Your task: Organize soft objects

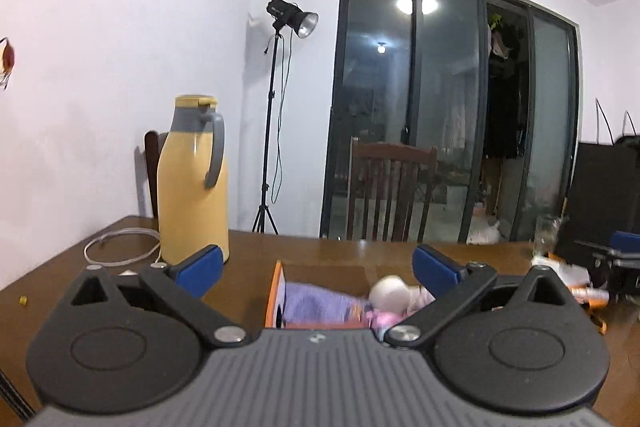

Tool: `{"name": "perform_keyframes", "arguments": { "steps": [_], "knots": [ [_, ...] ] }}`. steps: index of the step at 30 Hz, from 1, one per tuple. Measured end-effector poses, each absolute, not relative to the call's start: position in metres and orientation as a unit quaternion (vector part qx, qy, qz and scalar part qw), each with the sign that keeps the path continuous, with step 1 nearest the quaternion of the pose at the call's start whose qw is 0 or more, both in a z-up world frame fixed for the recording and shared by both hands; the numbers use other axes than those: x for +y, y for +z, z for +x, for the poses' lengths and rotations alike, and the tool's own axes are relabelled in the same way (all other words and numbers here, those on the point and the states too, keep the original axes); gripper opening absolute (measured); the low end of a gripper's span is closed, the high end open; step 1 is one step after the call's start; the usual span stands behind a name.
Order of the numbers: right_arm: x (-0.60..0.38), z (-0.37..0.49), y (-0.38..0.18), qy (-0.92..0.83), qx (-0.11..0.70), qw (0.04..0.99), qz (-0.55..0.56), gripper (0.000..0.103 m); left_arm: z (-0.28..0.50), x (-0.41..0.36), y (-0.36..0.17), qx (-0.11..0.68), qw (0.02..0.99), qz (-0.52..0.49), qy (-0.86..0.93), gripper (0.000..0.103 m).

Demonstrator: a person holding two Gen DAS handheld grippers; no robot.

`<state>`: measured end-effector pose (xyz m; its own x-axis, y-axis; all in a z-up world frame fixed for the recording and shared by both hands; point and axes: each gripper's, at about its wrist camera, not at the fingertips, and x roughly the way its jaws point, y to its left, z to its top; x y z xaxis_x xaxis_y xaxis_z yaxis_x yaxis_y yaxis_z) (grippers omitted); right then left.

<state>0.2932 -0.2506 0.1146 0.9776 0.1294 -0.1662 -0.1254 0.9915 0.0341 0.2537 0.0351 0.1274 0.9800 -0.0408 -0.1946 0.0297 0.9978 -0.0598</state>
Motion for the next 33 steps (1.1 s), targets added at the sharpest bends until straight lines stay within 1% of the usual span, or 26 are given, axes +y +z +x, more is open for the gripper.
{"name": "perform_keyframes", "arguments": {
  "steps": [5, 9, 14, 16, 20, 25, 28, 33],
  "knots": [
    [-0.253, 0.264, 0.105, 0.058, 0.072, 0.996, 0.016, 0.100, 0.225, 0.035, 0.114, 0.085, 0.996, -0.007, -0.010, 0.103],
    [-0.248, 0.236, 0.092, 0.046, 0.064, 0.997, 0.014, 0.100, 0.194, 0.036, 0.107, 0.076, 0.997, -0.016, 0.003, 0.103],
    [-0.240, 0.176, 0.068, 0.058, 0.062, 0.996, -0.002, 0.101, 0.141, 0.038, 0.085, 0.069, 0.997, -0.006, -0.015, 0.103],
    [-0.238, 0.146, 0.052, 0.063, 0.069, 0.996, -0.004, 0.103, 0.119, 0.039, 0.072, 0.074, 0.997, -0.006, -0.009, 0.103],
    [-0.232, 0.096, 0.022, 0.059, 0.090, 0.994, -0.007, 0.103, 0.071, 0.033, 0.045, 0.080, 0.997, -0.009, 0.001, 0.103],
    [-0.228, 0.042, 0.005, 0.054, 0.107, 0.993, 0.014, 0.103, 0.023, 0.014, 0.020, 0.077, 0.996, 0.039, 0.006, 0.103],
    [-0.221, 0.027, -0.001, 0.068, 0.110, 0.991, 0.017, 0.103, 0.007, 0.005, 0.020, 0.074, 0.996, 0.039, -0.019, 0.103],
    [-0.207, 0.024, 0.000, 0.086, 0.111, 0.990, 0.001, 0.103, 0.007, 0.005, 0.023, 0.089, 0.996, 0.015, -0.019, 0.103]
  ]
}}
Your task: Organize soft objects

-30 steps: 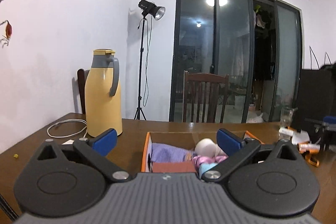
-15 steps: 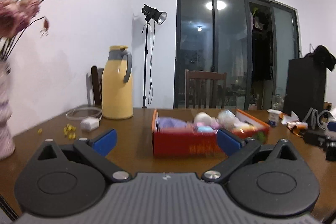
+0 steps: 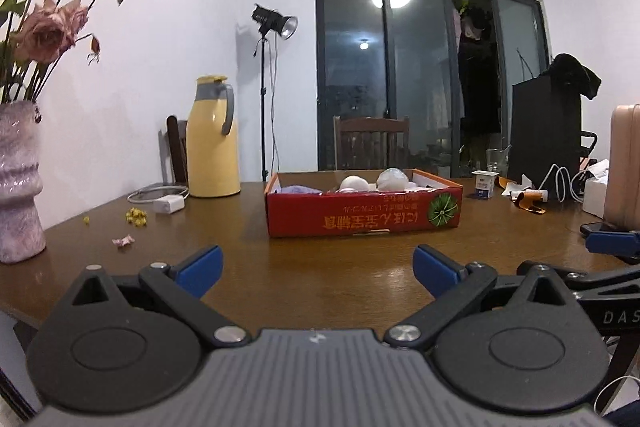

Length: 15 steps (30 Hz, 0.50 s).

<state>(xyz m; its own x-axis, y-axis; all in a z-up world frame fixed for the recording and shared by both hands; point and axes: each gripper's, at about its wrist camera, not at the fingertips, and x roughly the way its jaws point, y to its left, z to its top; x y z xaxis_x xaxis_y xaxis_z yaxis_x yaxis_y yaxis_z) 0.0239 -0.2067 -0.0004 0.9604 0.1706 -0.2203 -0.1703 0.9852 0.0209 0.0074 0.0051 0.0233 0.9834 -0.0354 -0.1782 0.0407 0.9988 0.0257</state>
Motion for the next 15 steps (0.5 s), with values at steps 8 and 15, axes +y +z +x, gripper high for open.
{"name": "perform_keyframes", "arguments": {
  "steps": [8, 15],
  "knots": [
    [-0.2106, 0.0281, 0.0060, 0.080, 0.111, 0.990, 0.012, 0.103, 0.0099, 0.0127, 0.0224, 0.099, 0.995, 0.003, -0.007, 0.103],
    [-0.2122, 0.0306, 0.0076, 0.078, 0.109, 0.991, 0.014, 0.103, 0.0090, 0.0104, 0.0227, 0.094, 0.996, 0.010, -0.009, 0.103]
  ]
}}
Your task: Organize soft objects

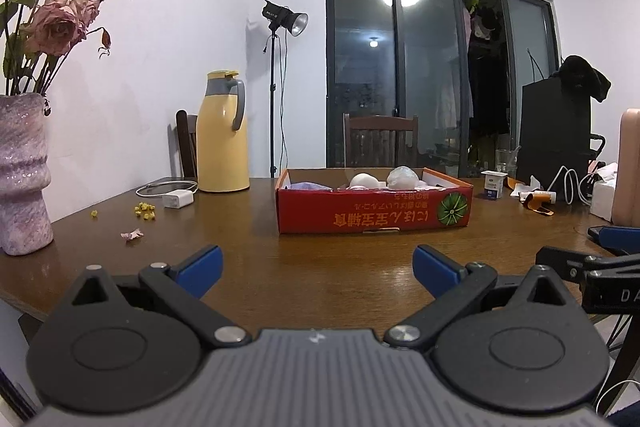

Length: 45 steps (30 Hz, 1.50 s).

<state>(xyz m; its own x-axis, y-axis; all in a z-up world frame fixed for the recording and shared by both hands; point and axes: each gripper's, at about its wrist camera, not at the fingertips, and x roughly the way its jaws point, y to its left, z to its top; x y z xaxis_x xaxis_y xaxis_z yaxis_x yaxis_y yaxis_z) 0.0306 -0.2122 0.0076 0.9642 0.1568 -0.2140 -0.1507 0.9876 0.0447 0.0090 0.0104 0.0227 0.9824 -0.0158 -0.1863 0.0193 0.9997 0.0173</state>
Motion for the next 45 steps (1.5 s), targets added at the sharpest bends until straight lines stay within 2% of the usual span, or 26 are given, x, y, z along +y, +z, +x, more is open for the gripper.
{"name": "perform_keyframes", "arguments": {
  "steps": [45],
  "knots": [
    [-0.2120, 0.0315, 0.0055, 0.081, 0.107, 0.991, 0.012, 0.103, 0.0107, 0.0102, 0.0218, 0.087, 0.996, 0.021, -0.004, 0.103]
  ]
}}
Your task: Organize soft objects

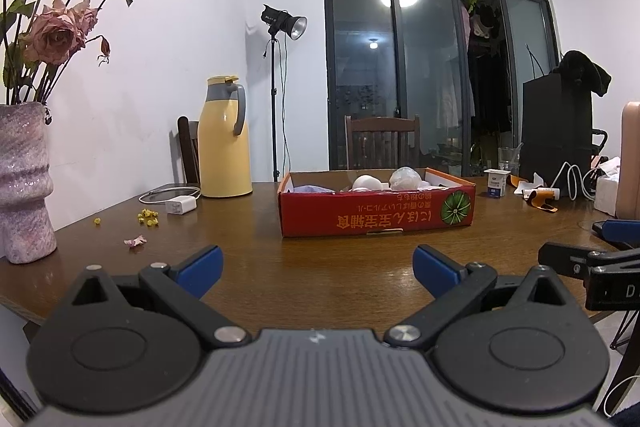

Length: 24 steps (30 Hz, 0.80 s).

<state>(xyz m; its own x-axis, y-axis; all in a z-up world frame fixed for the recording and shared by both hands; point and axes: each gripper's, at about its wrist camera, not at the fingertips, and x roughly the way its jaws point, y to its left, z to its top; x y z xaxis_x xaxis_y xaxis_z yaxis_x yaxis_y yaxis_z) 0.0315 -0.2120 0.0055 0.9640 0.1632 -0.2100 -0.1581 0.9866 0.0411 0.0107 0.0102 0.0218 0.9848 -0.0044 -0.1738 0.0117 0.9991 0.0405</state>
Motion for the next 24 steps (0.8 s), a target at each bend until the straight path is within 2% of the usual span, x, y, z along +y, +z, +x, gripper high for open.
{"name": "perform_keyframes", "arguments": {
  "steps": [24],
  "knots": [
    [-0.2127, 0.0318, 0.0052, 0.079, 0.106, 0.991, 0.016, 0.103, 0.0073, 0.0079, 0.0238, 0.070, 0.997, 0.023, 0.000, 0.103]
  ]
}}
